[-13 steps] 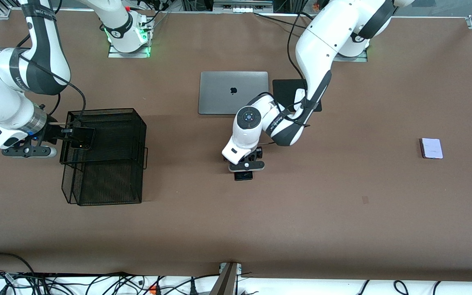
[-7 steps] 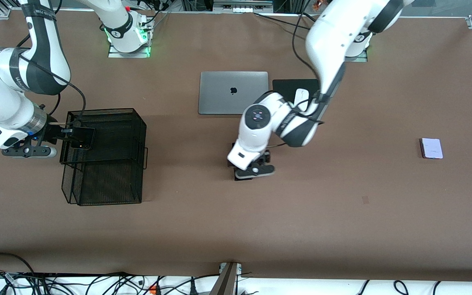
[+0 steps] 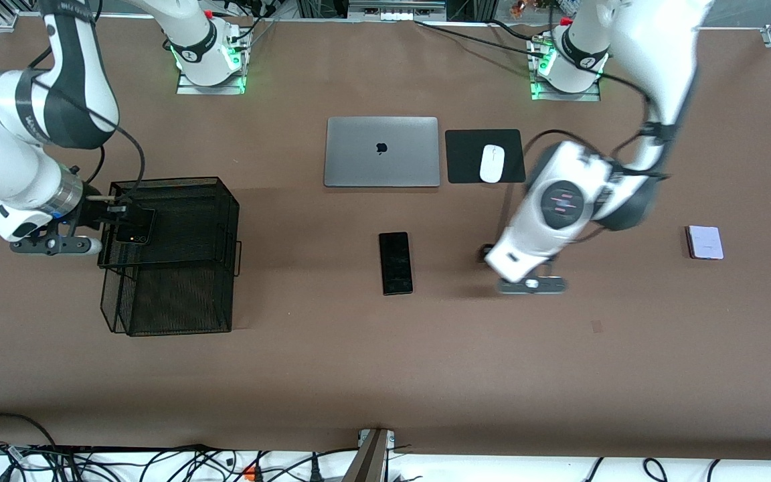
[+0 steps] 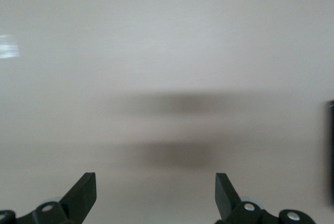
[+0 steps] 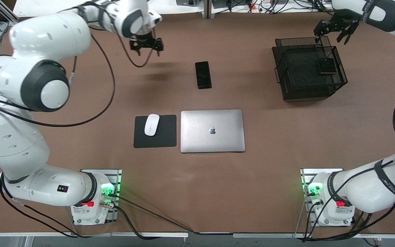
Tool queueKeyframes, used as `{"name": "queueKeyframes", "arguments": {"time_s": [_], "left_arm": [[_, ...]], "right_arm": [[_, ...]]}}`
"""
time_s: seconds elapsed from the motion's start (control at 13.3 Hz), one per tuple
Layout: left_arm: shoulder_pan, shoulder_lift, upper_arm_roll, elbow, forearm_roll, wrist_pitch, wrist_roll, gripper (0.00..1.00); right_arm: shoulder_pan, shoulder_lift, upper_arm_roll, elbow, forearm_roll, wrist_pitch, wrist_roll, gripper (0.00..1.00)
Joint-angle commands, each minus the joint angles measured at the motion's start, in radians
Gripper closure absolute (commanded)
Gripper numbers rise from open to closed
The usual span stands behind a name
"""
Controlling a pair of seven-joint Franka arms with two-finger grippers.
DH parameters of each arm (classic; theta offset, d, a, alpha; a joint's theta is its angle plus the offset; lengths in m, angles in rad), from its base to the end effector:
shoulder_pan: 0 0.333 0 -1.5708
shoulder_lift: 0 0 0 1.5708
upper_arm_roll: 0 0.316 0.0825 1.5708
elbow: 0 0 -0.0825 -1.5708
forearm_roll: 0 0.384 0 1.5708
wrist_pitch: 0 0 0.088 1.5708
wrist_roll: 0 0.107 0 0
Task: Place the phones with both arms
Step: 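Reach the right gripper to the tall phone while the left gripper reaches the white phone, then grasp the tall phone with the right gripper while the left gripper grasps the white phone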
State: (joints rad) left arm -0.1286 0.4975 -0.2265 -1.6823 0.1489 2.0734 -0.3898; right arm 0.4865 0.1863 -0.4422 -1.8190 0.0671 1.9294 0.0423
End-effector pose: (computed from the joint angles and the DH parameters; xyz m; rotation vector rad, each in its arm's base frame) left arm 0.6285 -0.2086 0.3105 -3.0886 0.0333 0.1210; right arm 0.5991 0.0436 0.4381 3.1204 -0.0296 -0.0880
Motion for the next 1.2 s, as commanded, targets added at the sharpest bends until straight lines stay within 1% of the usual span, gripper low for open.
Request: {"name": "queueKeyframes", "arguments": {"time_s": [0.0, 0.08, 0.15, 0.23, 0.3, 0.38, 0.45, 0.53, 0.68, 0.75, 0.98, 1.13], "left_arm": [[0.127, -0.099, -0.02, -0.056, -0.014, -0.099, 0.203, 0.0], [0.179, -0.114, -0.02, -0.056, -0.014, -0.139, 0.289, 0.0], [0.225, -0.123, -0.02, -0.054, -0.014, -0.168, 0.366, 0.0], [0.274, -0.129, -0.02, -0.053, -0.014, -0.189, 0.438, 0.0], [0.314, -0.137, -0.019, -0.054, -0.012, -0.199, 0.504, 0.0], [0.363, -0.137, -0.017, -0.053, -0.011, -0.2, 0.55, 0.0], [0.415, -0.137, -0.017, -0.053, 0.001, -0.196, 0.575, 0.0], [0.453, -0.136, -0.016, -0.051, 0.003, -0.19, 0.583, 0.0], [0.535, -0.132, -0.013, -0.056, 0.027, -0.165, 0.621, 0.0], [0.572, -0.129, -0.014, -0.057, 0.047, -0.153, 0.667, 0.0], [0.684, -0.108, -0.014, -0.071, 0.047, -0.072, 0.774, 0.0], [0.746, -0.094, -0.014, -0.135, 0.047, 0.051, 0.816, 0.0]], "right_arm": [[0.139, 0.015, -0.001, 0.079, 0.01, -0.044, 0.208, 0.0], [0.196, 0.068, -0.001, 0.13, 0.014, -0.041, 0.264, 0.0], [0.255, 0.135, -0.001, 0.194, 0.048, -0.041, 0.29, 0.0], [0.291, 0.216, -0.001, 0.267, 0.131, -0.04, 0.313, 0.0], [0.317, 0.313, -0.001, 0.362, 0.236, -0.027, 0.332, 0.0], [0.346, 0.408, -0.001, 0.447, 0.299, 0.003, 0.349, 0.0], [0.366, 0.494, 0.0, 0.517, 0.31, 0.054, 0.366, 0.0], [0.403, 0.566, 0.0, 0.558, 0.312, 0.116, 0.399, 0.0], [0.475, 0.675, 0.0, 0.558, 0.312, 0.303, 0.482, 0.0], [0.495, 0.715, 0.0, 0.558, 0.312, 0.353, 0.504, 0.0], [0.532, 0.782, 0.0, 0.558, 0.315, 0.422, 0.513, 0.0], [0.552, 0.805, 0.003, 0.558, 0.315, 0.448, 0.513, 0.0]]}}
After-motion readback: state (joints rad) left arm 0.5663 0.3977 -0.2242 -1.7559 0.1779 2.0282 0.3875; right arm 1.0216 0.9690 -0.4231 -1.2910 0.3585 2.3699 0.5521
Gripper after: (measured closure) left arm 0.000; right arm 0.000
